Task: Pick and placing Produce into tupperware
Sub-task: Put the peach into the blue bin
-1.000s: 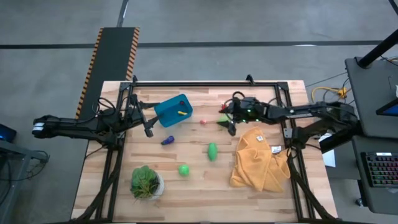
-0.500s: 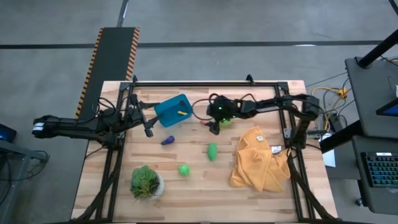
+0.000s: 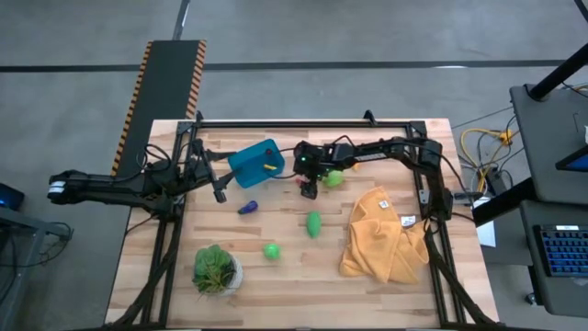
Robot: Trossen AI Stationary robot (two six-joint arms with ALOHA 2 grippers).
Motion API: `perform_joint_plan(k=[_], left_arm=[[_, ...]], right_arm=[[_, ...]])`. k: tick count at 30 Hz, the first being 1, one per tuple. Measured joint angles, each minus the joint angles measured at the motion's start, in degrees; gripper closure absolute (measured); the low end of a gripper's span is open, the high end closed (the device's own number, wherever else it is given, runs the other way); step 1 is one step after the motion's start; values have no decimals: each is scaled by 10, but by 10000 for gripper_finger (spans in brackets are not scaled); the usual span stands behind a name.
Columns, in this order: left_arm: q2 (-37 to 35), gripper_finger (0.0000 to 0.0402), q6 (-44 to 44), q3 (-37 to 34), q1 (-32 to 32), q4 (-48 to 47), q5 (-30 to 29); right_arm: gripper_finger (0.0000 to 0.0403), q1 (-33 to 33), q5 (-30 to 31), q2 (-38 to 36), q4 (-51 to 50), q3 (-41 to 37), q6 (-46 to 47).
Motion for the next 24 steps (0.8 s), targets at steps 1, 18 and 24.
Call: perform_joint_plan(k=[1, 18, 24], left_arm=[[0, 192, 0, 0, 0, 0, 0], [0, 192, 1, 0, 0, -1, 0], [0, 192, 1, 0, 0, -1, 0]], right_arm=[[138, 0, -1, 4, -4, 5, 3], [201, 0, 0, 10, -8, 14, -16], [255, -1, 1, 12, -6, 14, -12]])
